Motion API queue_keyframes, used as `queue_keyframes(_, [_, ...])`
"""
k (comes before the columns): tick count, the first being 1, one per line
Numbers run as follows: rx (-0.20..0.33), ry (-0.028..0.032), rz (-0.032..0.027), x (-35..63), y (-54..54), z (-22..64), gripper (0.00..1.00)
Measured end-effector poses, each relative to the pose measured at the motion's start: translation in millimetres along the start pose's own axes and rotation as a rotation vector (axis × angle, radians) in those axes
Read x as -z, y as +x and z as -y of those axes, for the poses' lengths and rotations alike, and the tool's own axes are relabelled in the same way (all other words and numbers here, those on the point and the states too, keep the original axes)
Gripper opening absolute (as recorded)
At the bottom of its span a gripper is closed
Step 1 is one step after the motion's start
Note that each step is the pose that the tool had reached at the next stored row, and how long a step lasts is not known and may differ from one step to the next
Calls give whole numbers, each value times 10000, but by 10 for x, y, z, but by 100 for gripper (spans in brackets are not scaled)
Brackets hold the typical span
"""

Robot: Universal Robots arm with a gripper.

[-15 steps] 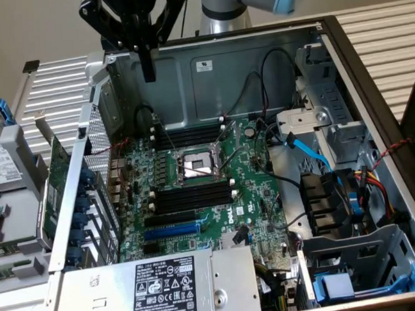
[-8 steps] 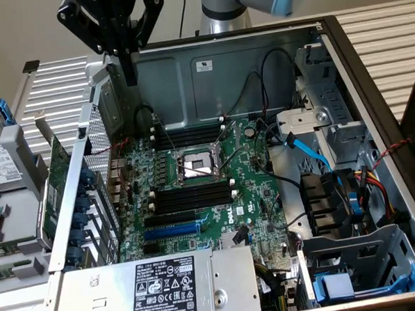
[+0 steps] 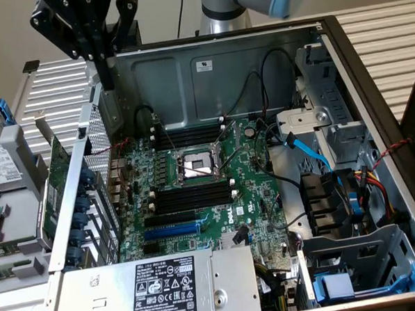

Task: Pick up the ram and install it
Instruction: 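Reach for the ram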

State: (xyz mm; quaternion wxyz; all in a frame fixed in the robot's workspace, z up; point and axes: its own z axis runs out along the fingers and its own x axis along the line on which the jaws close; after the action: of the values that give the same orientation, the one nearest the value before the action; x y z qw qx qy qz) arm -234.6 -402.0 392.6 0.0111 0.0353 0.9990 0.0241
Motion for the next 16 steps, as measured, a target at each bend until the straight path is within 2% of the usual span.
queue_keyframes(16, [-1,0,0,13,534,70,11])
